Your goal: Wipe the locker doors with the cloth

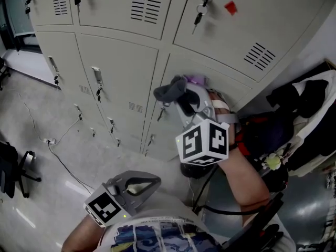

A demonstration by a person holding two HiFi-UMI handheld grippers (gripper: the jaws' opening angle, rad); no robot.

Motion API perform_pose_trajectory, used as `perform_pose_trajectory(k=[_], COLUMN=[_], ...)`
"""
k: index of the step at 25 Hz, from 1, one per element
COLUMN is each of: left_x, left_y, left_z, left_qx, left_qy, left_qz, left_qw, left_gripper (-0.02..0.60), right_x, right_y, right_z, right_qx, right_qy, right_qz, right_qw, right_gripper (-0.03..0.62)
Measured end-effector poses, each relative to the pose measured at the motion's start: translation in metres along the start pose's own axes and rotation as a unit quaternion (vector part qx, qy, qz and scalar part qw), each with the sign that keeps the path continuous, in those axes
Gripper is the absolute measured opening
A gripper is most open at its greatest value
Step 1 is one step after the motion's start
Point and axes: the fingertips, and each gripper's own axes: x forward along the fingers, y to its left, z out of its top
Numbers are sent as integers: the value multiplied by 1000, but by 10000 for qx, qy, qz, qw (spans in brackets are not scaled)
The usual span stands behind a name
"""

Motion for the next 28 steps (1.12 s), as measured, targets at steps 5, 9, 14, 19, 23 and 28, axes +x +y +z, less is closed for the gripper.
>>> perform_pose_trajectory(k=[5, 9, 14, 19, 23, 28], left_x=[-3, -6, -13, -17, -18, -20], left_y=[0, -2, 2, 3, 2, 3], left_z=[1, 0, -3, -5, -6, -9], left_qx=[2, -20, -98, -138, -132, -183], left_qy=[-49, -64, -97, -56, -46, -7], left_qz=[4, 32, 137, 178, 177, 200], left_qw=[10000, 10000, 9998, 9997, 9997, 9996], left_gripper=[3, 3, 3, 3, 3, 3], right_x=[2, 23, 41, 55, 68, 81], right_y=[-40, -50, -30, 0, 28, 58], right_z=[21, 20, 7, -3, -14, -26], right_qx=[-185, -210, -193, -164, -161, -147], right_qy=[-2, 167, 351, 409, 488, 550], right_qz=[-494, -578, -384, -144, 120, 323], right_qw=[9986, 9980, 9985, 9989, 9986, 9979], right_gripper=[112, 112, 112, 112, 110, 110])
